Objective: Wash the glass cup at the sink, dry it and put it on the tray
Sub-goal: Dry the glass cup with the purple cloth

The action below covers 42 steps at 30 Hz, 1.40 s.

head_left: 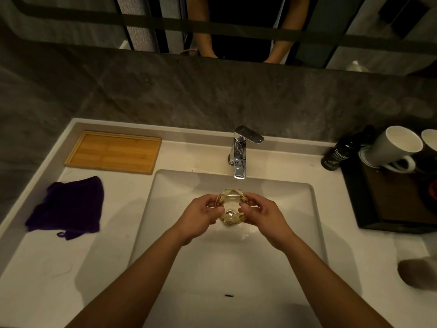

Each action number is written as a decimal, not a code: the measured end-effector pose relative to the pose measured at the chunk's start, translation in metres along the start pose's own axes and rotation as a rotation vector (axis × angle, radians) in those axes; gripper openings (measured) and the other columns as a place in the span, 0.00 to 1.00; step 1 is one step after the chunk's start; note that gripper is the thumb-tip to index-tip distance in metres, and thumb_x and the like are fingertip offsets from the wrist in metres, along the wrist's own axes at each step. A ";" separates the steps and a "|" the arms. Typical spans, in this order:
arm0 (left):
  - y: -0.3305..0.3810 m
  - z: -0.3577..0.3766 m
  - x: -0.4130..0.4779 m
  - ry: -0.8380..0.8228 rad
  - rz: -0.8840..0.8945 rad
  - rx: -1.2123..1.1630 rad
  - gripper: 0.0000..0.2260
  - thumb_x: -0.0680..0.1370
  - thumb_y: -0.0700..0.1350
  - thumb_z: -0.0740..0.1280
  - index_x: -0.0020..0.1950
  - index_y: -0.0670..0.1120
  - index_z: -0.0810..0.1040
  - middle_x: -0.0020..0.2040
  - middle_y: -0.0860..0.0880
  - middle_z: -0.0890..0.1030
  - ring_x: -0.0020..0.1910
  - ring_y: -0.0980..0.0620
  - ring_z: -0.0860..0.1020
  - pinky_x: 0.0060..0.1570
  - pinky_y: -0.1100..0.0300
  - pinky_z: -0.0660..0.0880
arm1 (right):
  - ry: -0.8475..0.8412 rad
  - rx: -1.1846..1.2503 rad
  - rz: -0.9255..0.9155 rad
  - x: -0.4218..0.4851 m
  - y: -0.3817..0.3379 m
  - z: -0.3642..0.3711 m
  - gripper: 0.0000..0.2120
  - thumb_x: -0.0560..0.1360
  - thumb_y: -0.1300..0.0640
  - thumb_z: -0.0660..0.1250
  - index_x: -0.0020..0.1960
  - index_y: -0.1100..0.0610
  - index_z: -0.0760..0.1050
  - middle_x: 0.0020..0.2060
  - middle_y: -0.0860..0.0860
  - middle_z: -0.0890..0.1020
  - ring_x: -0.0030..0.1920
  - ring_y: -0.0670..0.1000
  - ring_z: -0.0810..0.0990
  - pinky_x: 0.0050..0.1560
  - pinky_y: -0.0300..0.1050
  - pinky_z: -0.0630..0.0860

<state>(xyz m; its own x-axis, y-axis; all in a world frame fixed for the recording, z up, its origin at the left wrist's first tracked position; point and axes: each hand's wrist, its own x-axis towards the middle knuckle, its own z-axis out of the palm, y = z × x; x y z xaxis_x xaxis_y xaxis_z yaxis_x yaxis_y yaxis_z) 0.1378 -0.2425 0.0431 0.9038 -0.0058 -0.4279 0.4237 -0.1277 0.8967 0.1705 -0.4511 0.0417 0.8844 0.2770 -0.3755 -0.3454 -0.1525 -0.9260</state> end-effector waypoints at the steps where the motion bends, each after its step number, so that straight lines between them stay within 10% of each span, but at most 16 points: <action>1: 0.000 -0.001 -0.002 0.003 0.007 0.009 0.11 0.80 0.41 0.70 0.61 0.46 0.80 0.54 0.45 0.84 0.54 0.39 0.83 0.54 0.43 0.80 | -0.003 -0.008 -0.005 0.000 -0.001 0.000 0.16 0.82 0.63 0.68 0.69 0.58 0.80 0.55 0.55 0.86 0.51 0.53 0.89 0.53 0.49 0.87; 15: -0.008 -0.003 -0.013 0.055 0.062 -0.092 0.12 0.80 0.43 0.70 0.63 0.47 0.79 0.54 0.45 0.85 0.50 0.47 0.86 0.56 0.47 0.83 | 0.007 0.091 -0.010 -0.007 0.001 0.011 0.13 0.82 0.57 0.69 0.65 0.55 0.83 0.57 0.60 0.86 0.53 0.56 0.89 0.48 0.46 0.87; 22: -0.007 -0.015 -0.021 0.087 0.220 0.034 0.20 0.77 0.43 0.71 0.69 0.53 0.76 0.62 0.52 0.82 0.62 0.54 0.79 0.64 0.50 0.77 | -0.141 0.306 0.551 -0.005 -0.007 0.006 0.36 0.80 0.30 0.59 0.52 0.64 0.84 0.37 0.64 0.86 0.29 0.56 0.84 0.28 0.43 0.79; 29: -0.015 -0.022 -0.031 -0.028 0.196 -0.042 0.24 0.78 0.47 0.70 0.70 0.67 0.73 0.69 0.58 0.79 0.68 0.58 0.76 0.65 0.59 0.75 | -0.139 0.657 0.736 0.000 -0.016 0.017 0.16 0.81 0.49 0.69 0.62 0.60 0.79 0.58 0.65 0.80 0.27 0.56 0.85 0.24 0.40 0.81; 38: -0.044 -0.026 -0.043 0.151 -0.033 -0.374 0.19 0.78 0.40 0.72 0.68 0.44 0.77 0.59 0.42 0.84 0.54 0.46 0.86 0.53 0.53 0.83 | 0.130 0.238 0.192 -0.003 0.003 0.035 0.14 0.79 0.57 0.74 0.64 0.49 0.84 0.46 0.56 0.90 0.45 0.57 0.88 0.43 0.45 0.85; 42: -0.047 -0.063 -0.051 0.401 -0.104 -0.129 0.13 0.79 0.41 0.70 0.63 0.42 0.81 0.50 0.42 0.85 0.50 0.44 0.85 0.51 0.51 0.83 | 0.212 0.038 0.051 0.000 0.014 0.051 0.20 0.78 0.59 0.74 0.69 0.50 0.78 0.54 0.58 0.85 0.50 0.57 0.88 0.54 0.55 0.85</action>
<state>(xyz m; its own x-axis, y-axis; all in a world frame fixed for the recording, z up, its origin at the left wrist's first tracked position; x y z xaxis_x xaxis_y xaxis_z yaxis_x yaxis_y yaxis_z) 0.0757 -0.1736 0.0300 0.7968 0.3896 -0.4618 0.4950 0.0175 0.8687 0.1501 -0.4045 0.0267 0.9104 0.0638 -0.4088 -0.3992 -0.1242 -0.9084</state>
